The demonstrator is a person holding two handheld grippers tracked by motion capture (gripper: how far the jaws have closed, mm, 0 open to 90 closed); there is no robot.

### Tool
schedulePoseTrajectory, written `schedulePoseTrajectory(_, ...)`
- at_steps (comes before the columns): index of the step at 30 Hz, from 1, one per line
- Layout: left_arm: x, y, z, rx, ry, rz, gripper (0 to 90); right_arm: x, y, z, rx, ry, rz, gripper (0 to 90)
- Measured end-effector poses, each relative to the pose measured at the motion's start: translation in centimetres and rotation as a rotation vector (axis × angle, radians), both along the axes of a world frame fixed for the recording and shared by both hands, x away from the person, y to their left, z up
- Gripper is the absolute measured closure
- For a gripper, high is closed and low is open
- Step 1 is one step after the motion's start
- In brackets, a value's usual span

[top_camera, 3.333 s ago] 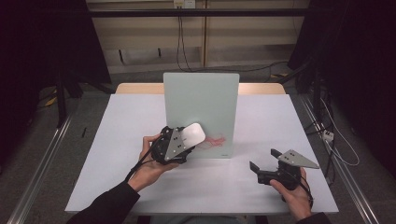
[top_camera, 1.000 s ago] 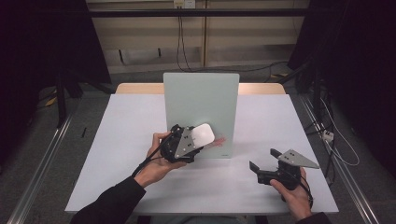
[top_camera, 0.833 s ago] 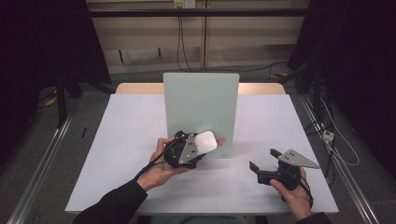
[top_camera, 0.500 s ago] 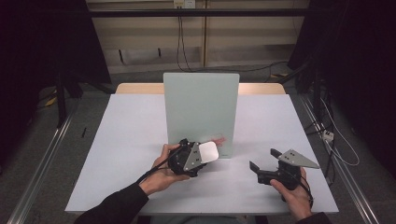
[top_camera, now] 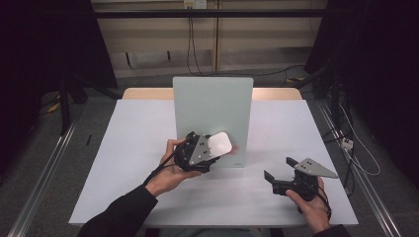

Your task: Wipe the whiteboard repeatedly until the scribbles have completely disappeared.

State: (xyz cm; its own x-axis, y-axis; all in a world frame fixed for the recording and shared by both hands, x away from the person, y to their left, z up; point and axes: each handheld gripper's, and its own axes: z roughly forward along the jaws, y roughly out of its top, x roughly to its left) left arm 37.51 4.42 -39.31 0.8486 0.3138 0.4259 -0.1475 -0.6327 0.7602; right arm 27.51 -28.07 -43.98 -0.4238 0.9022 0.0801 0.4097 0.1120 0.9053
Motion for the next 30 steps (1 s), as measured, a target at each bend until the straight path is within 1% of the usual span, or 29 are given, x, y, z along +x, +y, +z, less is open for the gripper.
schedulePoseTrajectory(1, 0.1, 0.0, 0.2, -0.015, 0.002, 0.003, 31.2, 0.0, 0.0, 0.0, 0.0, 0.0, 0.0, 6.0)
schedulePoseTrajectory(3, 0.1, -0.3, 0.3, -0.018, -0.007, 0.006, 31.2, 0.0, 0.0, 0.0, 0.001, -0.001, 0.0, 6.1)
schedulePoseTrajectory(4, 0.0, -0.4, 0.1, 0.001, -0.022, 0.001, 31.2, 0.0, 0.0, 0.0, 0.0, 0.0, 0.0, 6.1)
schedulePoseTrajectory(7, -0.4, -1.0, -0.8, 0.023, -0.008, -0.02, 31.2, 0.0, 0.0, 0.0, 0.001, 0.0, 0.0, 6.1)
schedulePoseTrajectory(8, -0.5, -1.2, -1.1, 0.038, -0.012, -0.028, 31.2, 0.0, 0.0, 0.0, 0.0, -0.001, 0.001, 6.1)
schedulePoseTrajectory(9, -0.7, -1.5, -1.5, 0.043, -0.006, -0.038, 31.2, 0.0, 0.0, 0.0, 0.003, -0.001, -0.001, 6.1)
schedulePoseTrajectory(13, -1.3, -2.2, -2.9, 0.088, 0.017, -0.063, 31.2, 0.0, 0.0, 0.0, 0.002, -0.001, 0.0, 6.1)
schedulePoseTrajectory(18, -1.8, -2.7, -4.0, 0.132, 0.04, -0.084, 31.2, -0.1, 0.0, 0.0, 0.005, 0.0, -0.001, 6.1)
schedulePoseTrajectory(19, -1.8, -2.8, -4.2, 0.132, 0.044, -0.085, 31.2, -0.1, 0.0, 0.0, 0.004, -0.001, -0.001, 6.1)
schedulePoseTrajectory(21, -1.8, -2.8, -4.2, 0.14, 0.043, -0.088, 31.2, 0.0, 0.0, 0.0, 0.004, -0.001, 0.0, 6.1)
schedulePoseTrajectory(23, -1.9, -2.9, -4.2, 0.131, 0.043, -0.08, 31.2, 0.0, 0.0, 0.0, 0.002, -0.004, 0.0, 6.1)
schedulePoseTrajectory(25, -1.9, -3.0, -4.0, 0.134, 0.033, -0.07, 31.2, 0.0, 0.0, 0.0, 0.004, -0.001, 0.0, 6.1)
schedulePoseTrajectory(26, -1.8, -2.8, -3.7, 0.127, 0.032, -0.065, 31.2, 0.0, 0.0, 0.0, 0.003, -0.003, 0.0, 6.1)
schedulePoseTrajectory(27, -1.6, -2.7, -3.4, 0.107, 0.035, -0.063, 31.2, 0.0, 0.0, 0.0, 0.003, -0.004, 0.001, 6.1)
schedulePoseTrajectory(28, -1.4, -2.6, -3.0, 0.097, 0.038, -0.058, 31.2, 0.0, 0.0, 0.0, 0.001, -0.001, 0.003, 6.1)
schedulePoseTrajectory(30, -1.1, -2.5, -2.2, 0.084, 0.029, -0.05, 31.2, 0.0, 0.0, 0.0, 0.001, -0.002, 0.003, 6.1)
